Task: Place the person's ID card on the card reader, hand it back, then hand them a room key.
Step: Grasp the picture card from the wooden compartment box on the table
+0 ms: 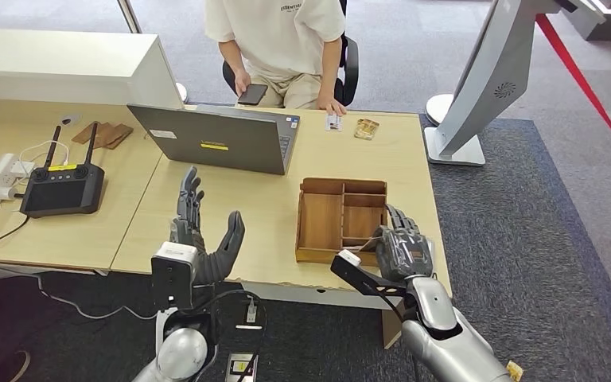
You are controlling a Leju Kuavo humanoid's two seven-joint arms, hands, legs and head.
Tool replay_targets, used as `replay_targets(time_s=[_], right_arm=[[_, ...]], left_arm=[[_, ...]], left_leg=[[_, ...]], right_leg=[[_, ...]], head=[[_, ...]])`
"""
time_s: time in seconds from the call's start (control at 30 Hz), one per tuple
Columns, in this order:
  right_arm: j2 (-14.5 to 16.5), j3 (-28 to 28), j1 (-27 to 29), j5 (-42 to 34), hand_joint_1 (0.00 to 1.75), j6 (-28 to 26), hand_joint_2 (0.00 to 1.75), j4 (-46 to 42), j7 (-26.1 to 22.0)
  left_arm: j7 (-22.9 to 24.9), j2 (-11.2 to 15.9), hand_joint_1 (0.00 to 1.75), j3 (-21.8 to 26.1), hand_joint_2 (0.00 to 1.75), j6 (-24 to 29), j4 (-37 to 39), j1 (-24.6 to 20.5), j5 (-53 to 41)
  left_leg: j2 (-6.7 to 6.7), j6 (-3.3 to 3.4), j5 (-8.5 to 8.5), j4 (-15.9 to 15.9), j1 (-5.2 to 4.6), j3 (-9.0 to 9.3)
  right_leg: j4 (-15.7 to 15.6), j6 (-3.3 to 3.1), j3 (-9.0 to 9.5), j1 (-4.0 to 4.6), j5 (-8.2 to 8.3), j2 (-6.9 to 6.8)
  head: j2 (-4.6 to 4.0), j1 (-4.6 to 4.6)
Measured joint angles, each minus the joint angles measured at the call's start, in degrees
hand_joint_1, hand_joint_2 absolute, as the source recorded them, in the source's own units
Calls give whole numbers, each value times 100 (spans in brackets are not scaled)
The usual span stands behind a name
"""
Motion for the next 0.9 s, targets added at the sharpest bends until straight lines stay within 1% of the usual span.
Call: replay_targets(time_s=[0.37, 0.5, 0.57, 0.63, 0.7, 0.77, 0.9], right_arm=[[14, -11, 1, 11, 155, 0, 175, -16, -24], [23, -26, -1, 23, 162, -1, 175, -16, -29], [37, -27, -3, 31, 162, -2, 175, -15, -42], [56, -28, -5, 37, 158, -2, 175, -14, -59], [70, -29, -8, 38, 164, -2, 175, -14, -71], [81, -29, -13, 38, 175, -3, 175, -11, -72], [111, -29, -34, 32, 175, -7, 175, 13, -82]], left_arm=[[-26, -3, 0, -9, 175, 0, 64, -64, 28], [-31, -5, 0, -9, 175, 0, 103, -79, 55], [-40, -7, 0, -10, 175, 0, 121, -87, 66], [-46, -7, 0, -11, 175, 0, 141, -97, 70], [-48, -7, 0, -16, 175, 0, 160, -104, 72], [-49, -7, 0, -35, 175, 0, 186, -114, 73], [-57, -7, 0, -88, 175, 0, 253, -136, 72]], left_leg=[[0, 0, 0, 0, 0, -1], [0, 0, 0, 0, 0, -1], [0, 0, 0, 0, 0, -1], [0, 0, 0, 0, 0, 0], [0, 0, 0, 0, 0, -1], [0, 0, 0, -1, 0, -2], [0, 0, 0, -1, 0, -3]], right_leg=[[0, 0, 0, 0, 0, 0], [0, 0, 0, 0, 0, 0], [1, 0, 0, 0, 0, 0], [1, 0, 0, 0, 0, 0], [1, 0, 0, 0, 0, 0], [0, 0, -1, 0, 0, 0], [0, 0, -1, 0, 0, 0]], head=[[0, -1], [0, -1], [0, -1], [0, -1], [0, -1], [0, -1], [0, 1]])
